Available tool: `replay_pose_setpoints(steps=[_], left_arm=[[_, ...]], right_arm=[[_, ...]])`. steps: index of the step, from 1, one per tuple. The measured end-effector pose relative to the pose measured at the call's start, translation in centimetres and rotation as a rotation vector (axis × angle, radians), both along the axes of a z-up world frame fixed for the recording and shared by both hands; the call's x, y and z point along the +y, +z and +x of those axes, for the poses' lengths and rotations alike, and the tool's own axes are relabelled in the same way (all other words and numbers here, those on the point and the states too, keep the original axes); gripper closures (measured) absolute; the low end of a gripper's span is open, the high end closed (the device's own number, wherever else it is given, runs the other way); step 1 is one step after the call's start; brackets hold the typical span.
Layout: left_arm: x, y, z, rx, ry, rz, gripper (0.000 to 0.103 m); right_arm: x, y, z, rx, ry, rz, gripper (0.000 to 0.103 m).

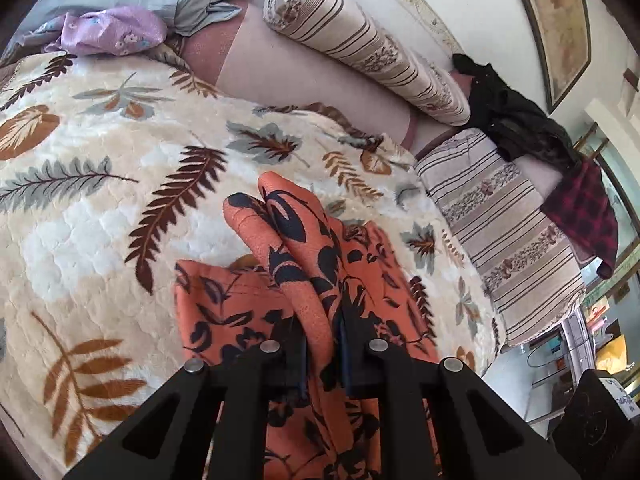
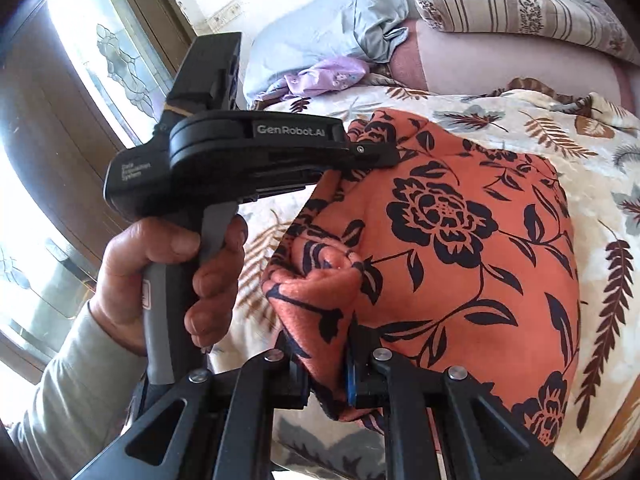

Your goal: Fold small clothes

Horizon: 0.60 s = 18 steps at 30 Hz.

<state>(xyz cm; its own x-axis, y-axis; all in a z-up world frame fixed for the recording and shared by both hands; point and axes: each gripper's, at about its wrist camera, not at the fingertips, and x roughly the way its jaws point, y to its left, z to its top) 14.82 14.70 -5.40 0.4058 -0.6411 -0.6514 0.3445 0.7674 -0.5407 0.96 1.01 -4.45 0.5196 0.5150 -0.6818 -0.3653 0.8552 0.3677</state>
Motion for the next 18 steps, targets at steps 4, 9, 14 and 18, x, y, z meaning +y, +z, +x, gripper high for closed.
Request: replay_pose_setpoints(steps=[4,9,14,18], left_arm=[[0.9,-6.7,2.2,0.187,-0.002,0.058,0.082],[2.3,-6.1,1.3,0.174,0.040,0.000,0.079],[2.7,-6.3,0.8,0.221,0.090,-0.006,0.071],[3.6,-5.5,-1.4,0.227,0.168,0.038,0.062]], right_arm=[[3.3,-4.8,2.0,0.165,0.037,-0.001,0.072],[2.5,-5.7,1.4,0.160,0.040,0.082,0.068],[1.5,-6.6,1.5,0.129,0.070,0.126,0.050],[0.8,-6.2,-1.5,0.060,0.130,0.103,0.030]])
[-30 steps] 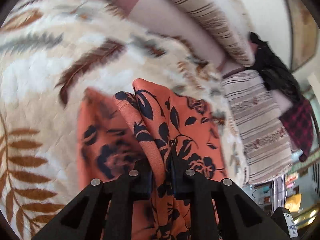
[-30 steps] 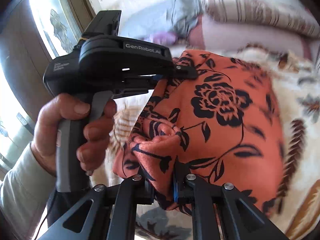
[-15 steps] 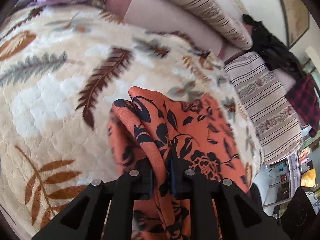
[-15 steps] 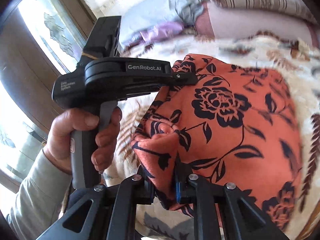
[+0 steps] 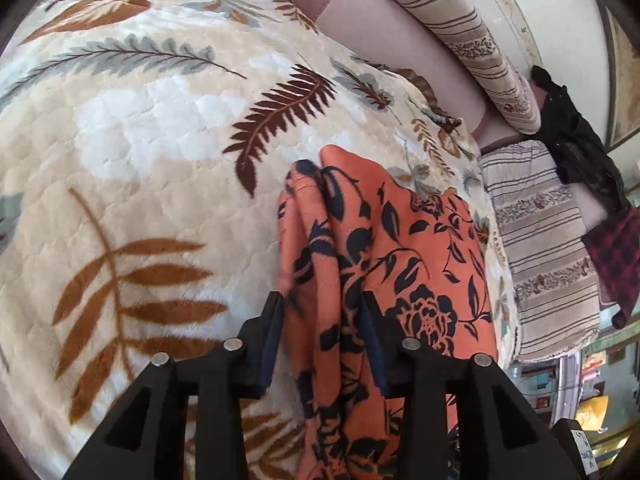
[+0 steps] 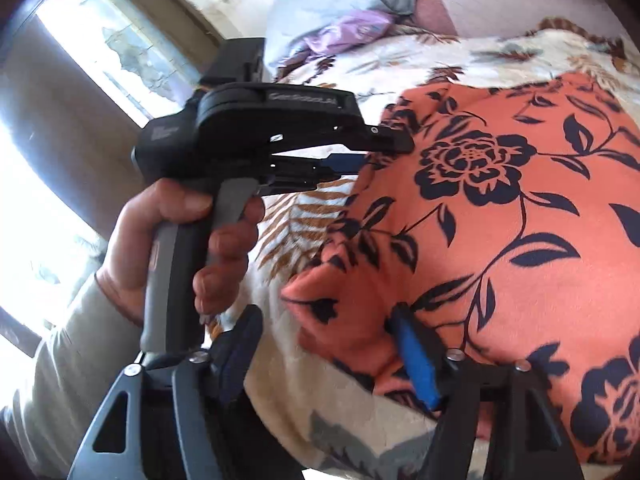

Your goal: Fold small clothes

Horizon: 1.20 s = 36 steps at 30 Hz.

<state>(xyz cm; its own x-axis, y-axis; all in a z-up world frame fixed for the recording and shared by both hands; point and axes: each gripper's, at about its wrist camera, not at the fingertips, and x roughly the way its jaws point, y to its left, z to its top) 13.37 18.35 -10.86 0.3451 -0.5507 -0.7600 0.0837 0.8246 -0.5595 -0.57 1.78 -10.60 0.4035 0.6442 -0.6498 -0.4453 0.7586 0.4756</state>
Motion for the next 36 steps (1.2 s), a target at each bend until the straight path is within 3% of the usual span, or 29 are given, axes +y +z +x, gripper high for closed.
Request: replay_pose_setpoints(steps=[3,8,9,11,15,21,26,29,33,35,36], left_arm=[[0.7,1.7,-3.1,-0.053,0.022,0.020,0.062],[0.3,2.1,-7.8,-0.062,0.028,0.046,0.063],[0.0,1.7,-8.3,-0.052,0.030,0.053,0.074],[-0.4,0.9,-9.0,-0.034,0.040,0.069,0.084],[-0.5,1.1,-9.3,-0.039,0.065,0.068,0.087],[-0.5,0.8,-9.4,-0.025,0.071,0.066,0.087],[-0.8,0.9,-9.9,-0.037,0.078,0.088,0.087],[-1.2,1.1,-10.1,-0.049,0.085,0.122,0.087],[-2.0,1.5,-10.3,-0.072,0.096,0.182,0.087],[-2.6,1.7,-10.6,-0.091,0.097,0.225,0.087],[-2.9,1.8,-10.7,-0.100,0.096,0.246,0.087]], right_arm=[[-2.6,0.3,-1.3,0.053,-0.020,0.081,0.030],[-10.3,-0.6,-3.1,0.174,-0.202,0.294,0.029],[-11.7,-1.2,-3.3,0.225,-0.240,0.354,0.029],[-13.9,-2.8,-4.0,0.342,-0.296,0.476,0.029],[-17.2,-5.4,-5.6,0.476,-0.425,0.634,0.028],[-20.5,-6.6,-5.1,0.523,-0.545,0.865,0.028],[-19.7,-7.9,-4.3,0.590,-0.571,0.969,0.028],[-19.6,-7.5,-4.0,0.565,-0.569,0.981,0.028],[-19.3,-9.1,-3.4,0.605,-0.640,1.004,0.030],[-19.5,-9.4,-3.2,0.619,-0.656,0.978,0.040],[-19.5,-9.2,-3.1,0.614,-0.655,0.926,0.059]])
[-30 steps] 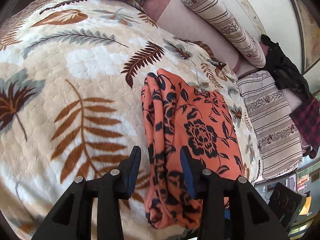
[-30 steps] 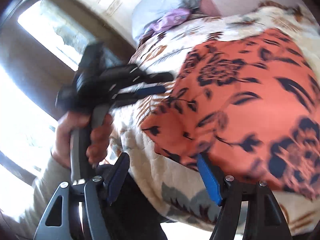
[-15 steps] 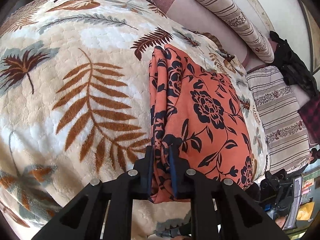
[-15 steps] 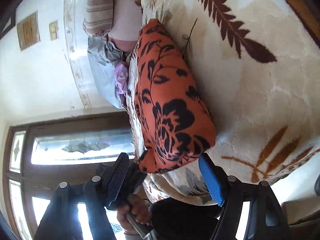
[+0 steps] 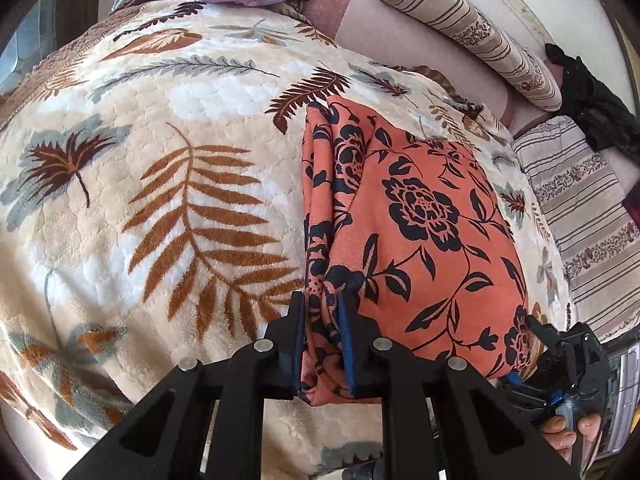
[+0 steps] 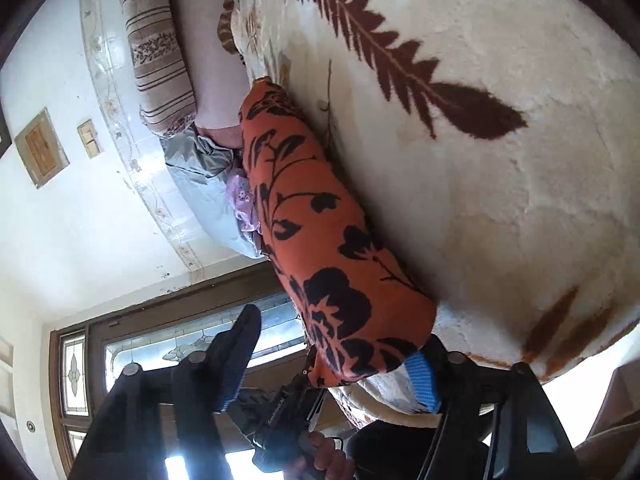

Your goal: Fold small clothes

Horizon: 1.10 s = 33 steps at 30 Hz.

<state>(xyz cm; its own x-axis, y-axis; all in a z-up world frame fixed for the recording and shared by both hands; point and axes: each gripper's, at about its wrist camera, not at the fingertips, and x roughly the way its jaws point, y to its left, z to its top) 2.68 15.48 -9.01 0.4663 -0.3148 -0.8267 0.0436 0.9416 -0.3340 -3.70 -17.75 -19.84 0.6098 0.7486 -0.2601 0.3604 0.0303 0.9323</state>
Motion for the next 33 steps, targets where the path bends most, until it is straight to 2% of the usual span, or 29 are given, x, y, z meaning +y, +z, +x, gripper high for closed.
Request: replay_pose_setpoints(steps=[1,3,6,8,11,14,15,16,18,23,26,28,30,31,32,33], left_arm=[[-0.3,0.1,-0.1,-0.007,-0.001,0.021,0.086],[-0.8,0.3,-0.3,-0.024,-0.006,0.066,0.087],[-1.9,1.0,-1.0,-0.057,-0.016,0.122,0.090],[-2.5,0.7,-1.3,-0.066,-0.010,0.159,0.090],[-2.9,-0.3,-1.2,-0.062,-0.001,0.199,0.089],[-3.0,-0.3,-1.3,-0.077,-0.004,0.216,0.089],[-3.0,-0.3,-1.3,-0.080,-0.007,0.219,0.089],[-2.9,-0.3,-1.2,-0.081,-0.006,0.217,0.089],[-2.9,-0.4,-1.2,-0.081,-0.003,0.211,0.089],[-2.9,-0.4,-1.6,-0.086,0.000,0.201,0.088],[-2.6,-0.2,-1.6,-0.084,0.014,0.198,0.081],[-1.9,0.7,-2.0,-0.089,0.039,0.146,0.080],[-1.1,2.3,-2.6,-0.129,0.058,0.067,0.080],[-1.1,3.0,-2.9,-0.153,0.049,0.051,0.080],[-1.5,3.1,-2.9,-0.160,0.029,0.068,0.080],[-2.0,2.4,-2.6,-0.127,0.007,0.109,0.080]], right_arm=[[-0.1,0.4,0.1,-0.010,0.013,-0.053,0.071],[-0.3,1.7,0.0,-0.043,0.026,-0.127,0.078],[-0.7,3.6,0.1,-0.087,0.032,-0.222,0.080],[-0.9,2.3,0.4,-0.051,0.048,-0.220,0.079],[-1.3,-0.6,-0.1,-0.030,0.017,-0.087,0.074],[-1.2,0.9,0.1,-0.061,0.059,-0.158,0.061],[-1.2,1.5,0.2,-0.083,0.067,-0.163,0.037],[-1.2,2.0,0.1,-0.096,0.071,-0.169,0.022],[-1.4,2.8,-0.5,-0.085,0.067,-0.230,0.012],[-2.3,3.4,-1.7,-0.112,0.113,-0.277,0.012],[-3.1,4.9,-2.0,-0.161,0.105,-0.355,0.012],[-3.7,5.7,-1.9,-0.182,0.100,-0.388,0.012],[-4.5,6.1,-1.7,-0.192,0.092,-0.410,0.012],[-4.7,6.2,-1.5,-0.193,0.091,-0.416,0.012],[-4.9,6.2,-1.1,-0.193,0.093,-0.423,0.012],[-5.0,6.2,-0.6,-0.190,0.097,-0.431,0.012]])
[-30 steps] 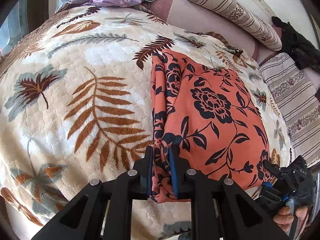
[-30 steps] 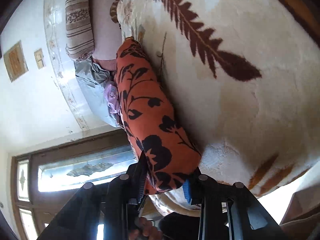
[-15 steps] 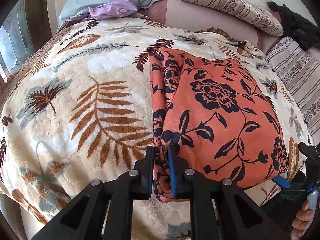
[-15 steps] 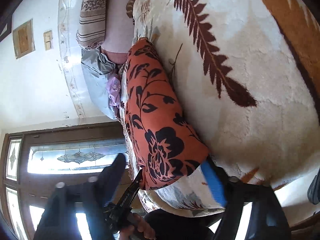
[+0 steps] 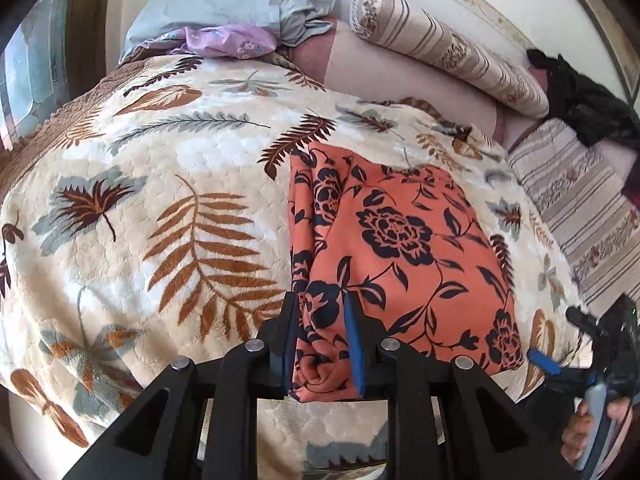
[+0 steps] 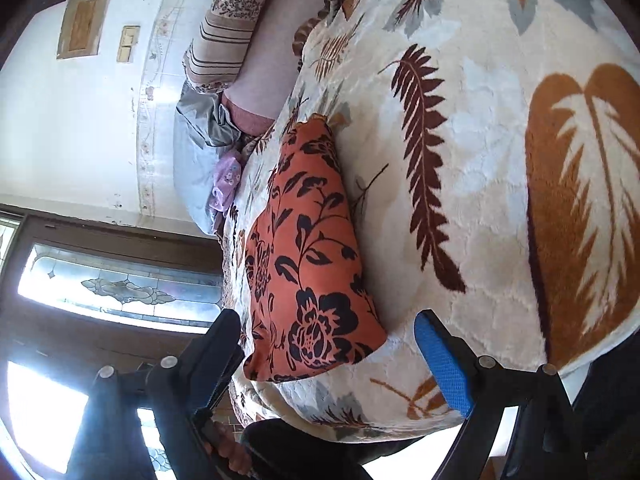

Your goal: Fold small clothes

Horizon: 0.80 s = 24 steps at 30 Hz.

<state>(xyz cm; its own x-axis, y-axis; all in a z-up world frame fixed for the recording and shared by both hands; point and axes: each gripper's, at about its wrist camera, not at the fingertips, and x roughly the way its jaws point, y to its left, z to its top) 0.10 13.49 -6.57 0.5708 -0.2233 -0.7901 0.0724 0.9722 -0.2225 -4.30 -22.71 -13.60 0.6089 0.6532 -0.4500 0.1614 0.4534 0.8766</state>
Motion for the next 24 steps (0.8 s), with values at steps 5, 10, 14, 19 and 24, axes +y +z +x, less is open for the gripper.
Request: replay_pose_setpoints(steps=[5,10,14,19,24], left_arm=[[0.4,-2.6,0.8,0.159,0.003,-0.037,0.079],[1.1,1.9,1.5,0.046,-0.012,-0.071,0.075],[1.0,2.4,5.3,0.021,-0.019,-0.076,0.058],[1.5,-1.3,12.7,0.152,-0.011,-0.129,0.058],[1.6,-4.1,16.0,0.223,0.012,-0.230,0.057]], right_arm=[[0.2,0.8,3.0,-0.002,0.041,-0.031,0.012],[0.9,1.4,7.0,-0.008,0.107,-0.112,0.012],[1.7,1.0,11.8,0.017,0.153,-0.130,0.012],[3.0,0.5,16.9,0.040,0.206,-0.150,0.013],[3.9,0.0,19.8,0.044,0.208,-0.231,0.016]])
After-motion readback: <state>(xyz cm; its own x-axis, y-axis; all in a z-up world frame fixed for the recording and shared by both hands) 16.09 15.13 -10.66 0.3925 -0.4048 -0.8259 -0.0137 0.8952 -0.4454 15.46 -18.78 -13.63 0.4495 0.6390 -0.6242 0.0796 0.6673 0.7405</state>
